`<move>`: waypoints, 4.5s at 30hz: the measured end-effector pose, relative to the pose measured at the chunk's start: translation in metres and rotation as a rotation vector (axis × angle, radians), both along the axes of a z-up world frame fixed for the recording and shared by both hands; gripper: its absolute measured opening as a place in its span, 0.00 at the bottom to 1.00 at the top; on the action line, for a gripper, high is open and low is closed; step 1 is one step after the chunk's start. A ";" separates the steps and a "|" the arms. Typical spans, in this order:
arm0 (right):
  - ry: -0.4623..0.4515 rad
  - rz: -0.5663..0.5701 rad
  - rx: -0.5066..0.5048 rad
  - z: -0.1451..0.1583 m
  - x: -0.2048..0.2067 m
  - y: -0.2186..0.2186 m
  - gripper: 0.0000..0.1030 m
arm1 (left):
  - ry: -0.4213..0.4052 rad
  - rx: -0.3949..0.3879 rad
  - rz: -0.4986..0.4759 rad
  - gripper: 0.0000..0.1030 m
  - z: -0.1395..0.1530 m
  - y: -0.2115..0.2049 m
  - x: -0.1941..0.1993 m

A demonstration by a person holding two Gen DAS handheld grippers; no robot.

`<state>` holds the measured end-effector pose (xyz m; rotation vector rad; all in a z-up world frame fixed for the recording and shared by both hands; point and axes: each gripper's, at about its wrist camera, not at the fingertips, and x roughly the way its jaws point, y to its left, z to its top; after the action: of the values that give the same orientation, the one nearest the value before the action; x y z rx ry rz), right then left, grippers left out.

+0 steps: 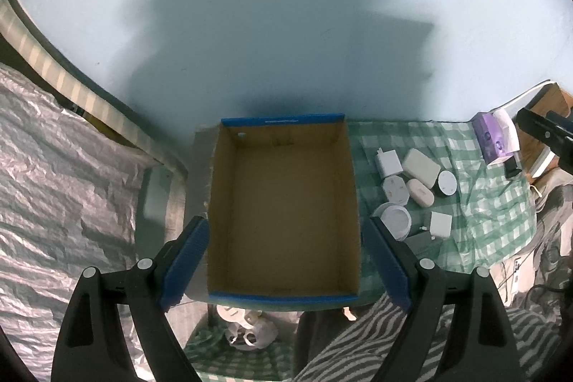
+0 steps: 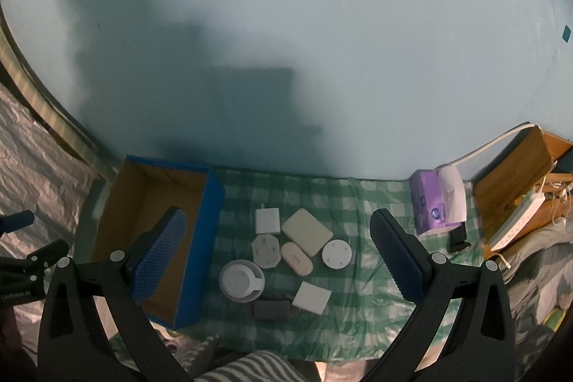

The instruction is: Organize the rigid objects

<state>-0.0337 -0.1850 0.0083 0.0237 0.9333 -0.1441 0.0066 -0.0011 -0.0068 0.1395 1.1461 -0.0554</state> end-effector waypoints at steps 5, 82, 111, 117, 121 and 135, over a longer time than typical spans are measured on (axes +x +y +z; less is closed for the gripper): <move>0.010 0.001 0.001 -0.002 0.002 -0.001 0.99 | 0.007 0.014 -0.001 0.86 -0.001 0.006 0.003; 0.640 -0.310 0.293 -0.323 0.033 -0.115 0.59 | 0.532 -0.040 0.044 0.10 -0.229 0.140 0.031; 0.576 -0.179 0.133 -0.293 0.045 -0.069 0.57 | 0.526 -0.025 0.032 0.07 -0.224 0.137 0.031; 0.543 -0.143 0.125 -0.265 0.042 -0.065 0.57 | 0.522 -0.024 0.029 0.07 -0.224 0.136 0.031; 0.522 -0.113 0.122 -0.243 0.038 -0.059 0.57 | 0.522 -0.023 0.027 0.07 -0.224 0.136 0.031; 0.449 0.133 0.119 -0.204 0.040 0.040 0.57 | 0.529 -0.029 0.030 0.07 -0.225 0.135 0.031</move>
<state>0.0063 -0.1449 -0.1958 0.0407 1.3870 0.0327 0.0372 0.1334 -0.2317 0.0830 1.6747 -0.0851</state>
